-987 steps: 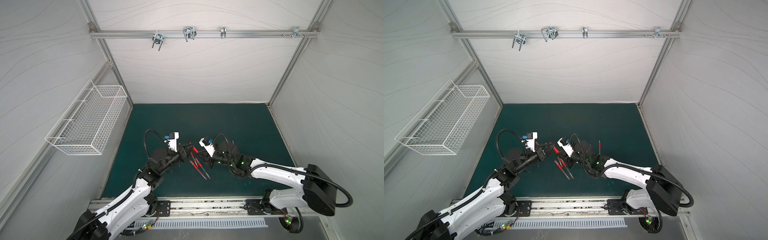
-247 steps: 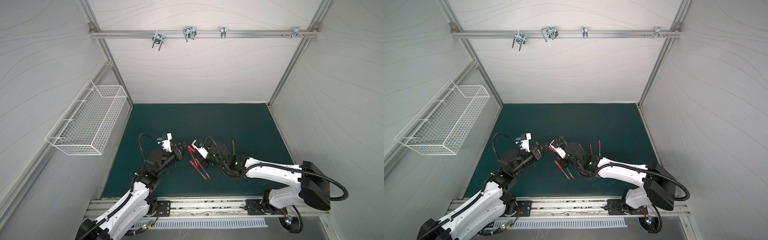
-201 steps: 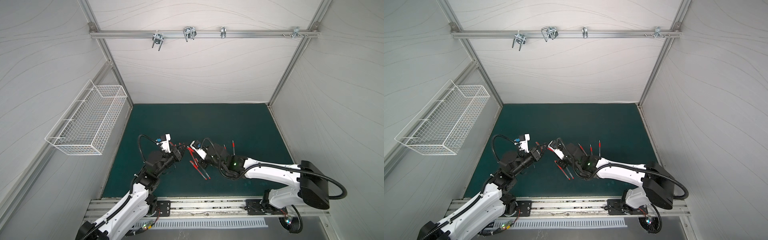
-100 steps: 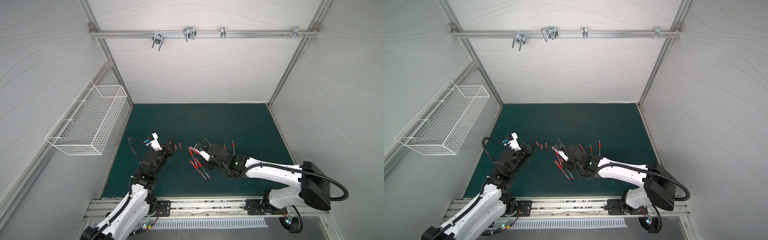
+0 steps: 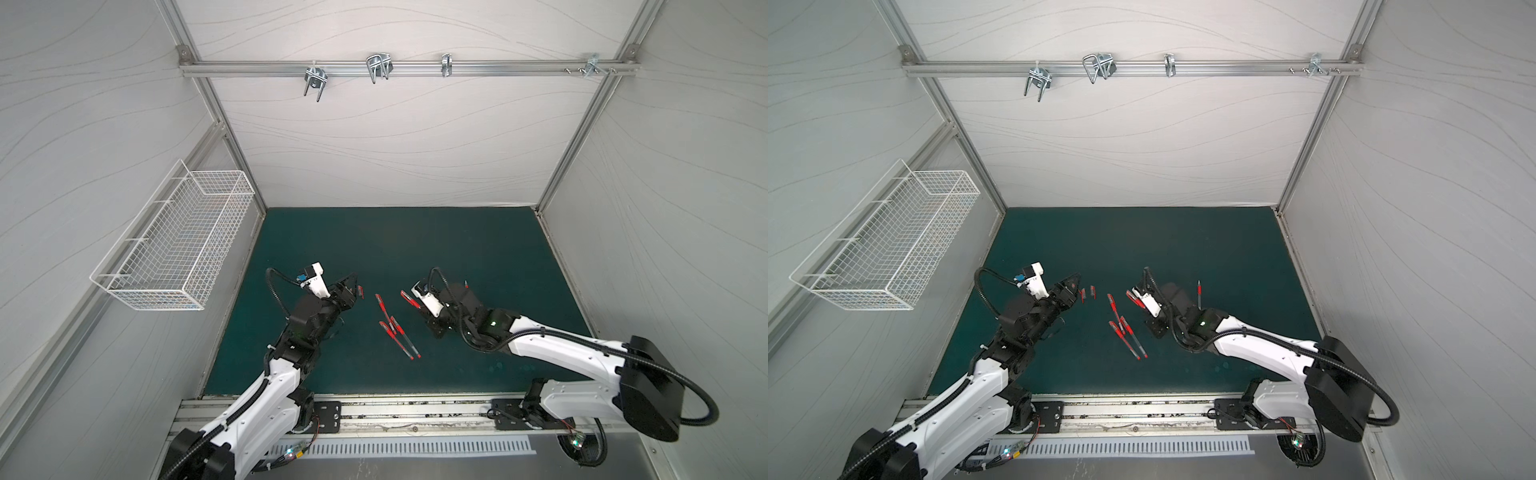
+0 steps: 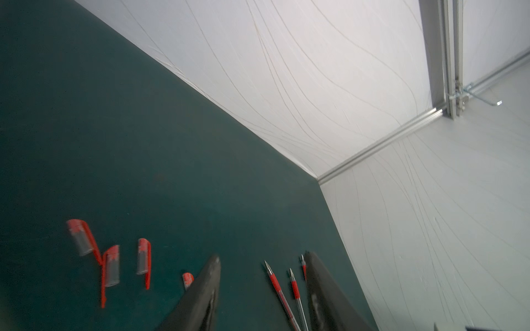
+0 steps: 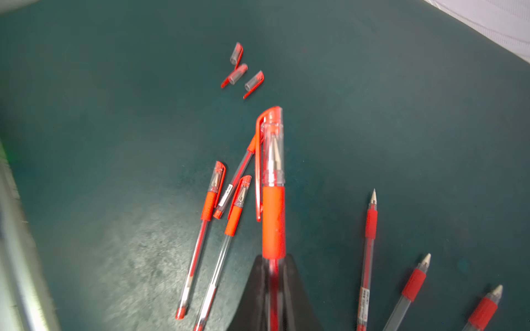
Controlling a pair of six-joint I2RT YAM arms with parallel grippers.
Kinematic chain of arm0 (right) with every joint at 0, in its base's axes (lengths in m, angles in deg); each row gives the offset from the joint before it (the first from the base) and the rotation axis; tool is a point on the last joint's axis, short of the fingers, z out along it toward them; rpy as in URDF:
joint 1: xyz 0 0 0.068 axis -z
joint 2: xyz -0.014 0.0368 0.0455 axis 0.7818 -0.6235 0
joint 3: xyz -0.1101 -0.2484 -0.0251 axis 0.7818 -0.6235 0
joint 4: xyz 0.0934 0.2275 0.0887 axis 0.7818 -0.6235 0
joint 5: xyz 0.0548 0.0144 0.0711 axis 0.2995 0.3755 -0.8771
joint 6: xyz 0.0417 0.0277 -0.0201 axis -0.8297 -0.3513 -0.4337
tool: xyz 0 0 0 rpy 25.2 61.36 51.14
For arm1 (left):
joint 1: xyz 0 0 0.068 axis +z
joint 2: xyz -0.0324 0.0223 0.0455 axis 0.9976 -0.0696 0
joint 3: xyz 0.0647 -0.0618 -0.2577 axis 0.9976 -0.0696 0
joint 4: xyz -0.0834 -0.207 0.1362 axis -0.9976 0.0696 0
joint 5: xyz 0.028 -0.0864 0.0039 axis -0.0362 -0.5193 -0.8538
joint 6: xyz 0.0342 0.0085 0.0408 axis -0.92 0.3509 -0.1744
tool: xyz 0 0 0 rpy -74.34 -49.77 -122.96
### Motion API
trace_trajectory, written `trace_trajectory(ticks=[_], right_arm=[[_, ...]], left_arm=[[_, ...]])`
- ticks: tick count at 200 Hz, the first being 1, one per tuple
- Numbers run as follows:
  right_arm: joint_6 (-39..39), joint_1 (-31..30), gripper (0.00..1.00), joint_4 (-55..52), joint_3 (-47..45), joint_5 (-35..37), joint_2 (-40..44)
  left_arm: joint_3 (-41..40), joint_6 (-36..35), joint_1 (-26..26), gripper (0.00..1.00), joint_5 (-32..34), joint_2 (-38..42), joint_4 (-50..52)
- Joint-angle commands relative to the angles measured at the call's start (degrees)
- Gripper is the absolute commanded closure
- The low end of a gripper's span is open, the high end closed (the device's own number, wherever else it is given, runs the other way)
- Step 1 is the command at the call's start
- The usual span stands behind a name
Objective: Remove pen caps from pens
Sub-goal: Open the pen cap on the pen.
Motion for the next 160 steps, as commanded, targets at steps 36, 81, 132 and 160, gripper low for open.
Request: trace_trajectory(ticks=[36,81,132,160], right_arm=[[-5.6,5.3,1.00,9.3,-3.8,-16.3,5.3],[-7.0,6.3,1.00,11.4,-4.5,-18.5,4.9],[-5.6,5.0,1.00,11.7,-4.8,-12.5,5.0],[-3.3,0.6,1.00,12.2,-4.8,-2.9,5.2]], left_arm=[[7.2,-2.3,-5.6,0.48,-14.6,-8.1,-11.2],[9.2,-1.8,-6.8,0.51,-21.5,-13.6,-15.5],[12.3,-2.2,-8.9,0.52,-21.8,-16.7,-12.1],[13.8,-0.7,-9.9,0.53,-21.3,-17.6,-9.7]])
